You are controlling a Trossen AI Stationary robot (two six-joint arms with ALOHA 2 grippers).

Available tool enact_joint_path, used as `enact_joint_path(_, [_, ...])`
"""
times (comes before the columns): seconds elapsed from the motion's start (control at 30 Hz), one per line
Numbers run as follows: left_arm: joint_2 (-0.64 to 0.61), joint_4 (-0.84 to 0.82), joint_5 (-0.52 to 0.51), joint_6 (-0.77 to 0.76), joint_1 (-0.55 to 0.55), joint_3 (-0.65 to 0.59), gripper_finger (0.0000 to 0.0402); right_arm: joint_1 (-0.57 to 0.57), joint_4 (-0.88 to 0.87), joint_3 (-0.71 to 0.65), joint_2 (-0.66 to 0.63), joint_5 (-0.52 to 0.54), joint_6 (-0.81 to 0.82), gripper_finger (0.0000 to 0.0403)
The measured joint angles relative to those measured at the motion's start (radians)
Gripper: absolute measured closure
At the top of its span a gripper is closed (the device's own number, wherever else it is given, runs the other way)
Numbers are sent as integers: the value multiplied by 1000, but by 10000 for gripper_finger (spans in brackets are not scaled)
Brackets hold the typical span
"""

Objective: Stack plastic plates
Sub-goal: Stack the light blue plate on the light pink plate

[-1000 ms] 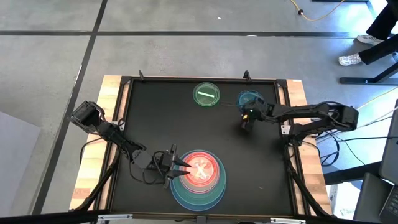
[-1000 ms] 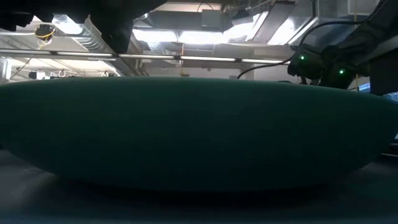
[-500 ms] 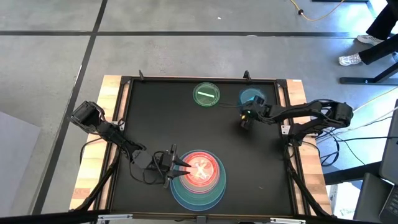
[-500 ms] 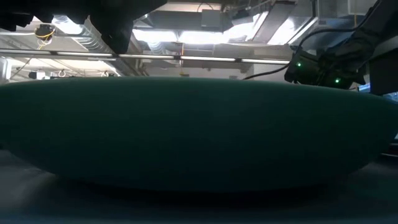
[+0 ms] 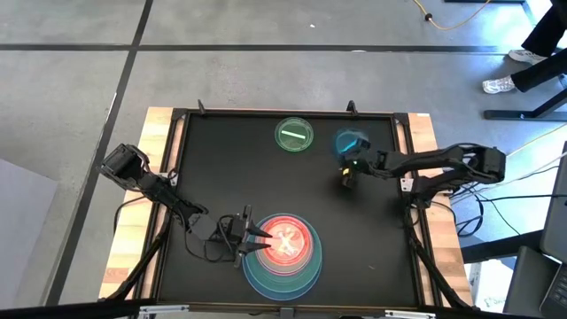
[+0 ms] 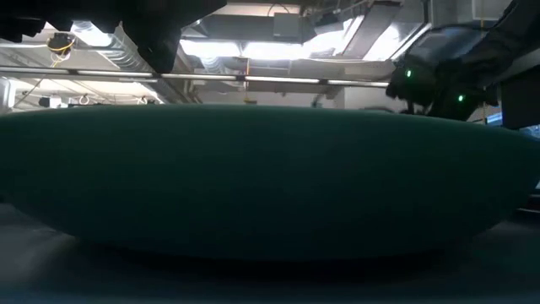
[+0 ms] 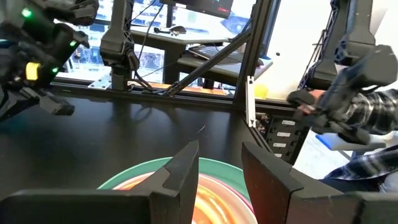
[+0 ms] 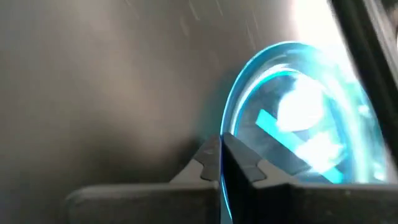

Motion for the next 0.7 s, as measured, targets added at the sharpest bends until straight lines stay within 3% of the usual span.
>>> enact_joint_path(0.43, [0, 0, -1, -5, 0, 0, 286, 385, 18, 105, -97, -171, 25, 402])
enact_joint_path(0.57, [0, 0, -1, -5, 0, 0, 286, 500, 109, 115, -97, -176, 25, 402])
enact_joint_path(0.7, [0, 0, -2, -5, 0, 0, 286, 587, 213, 115, -95, -268, 23, 402])
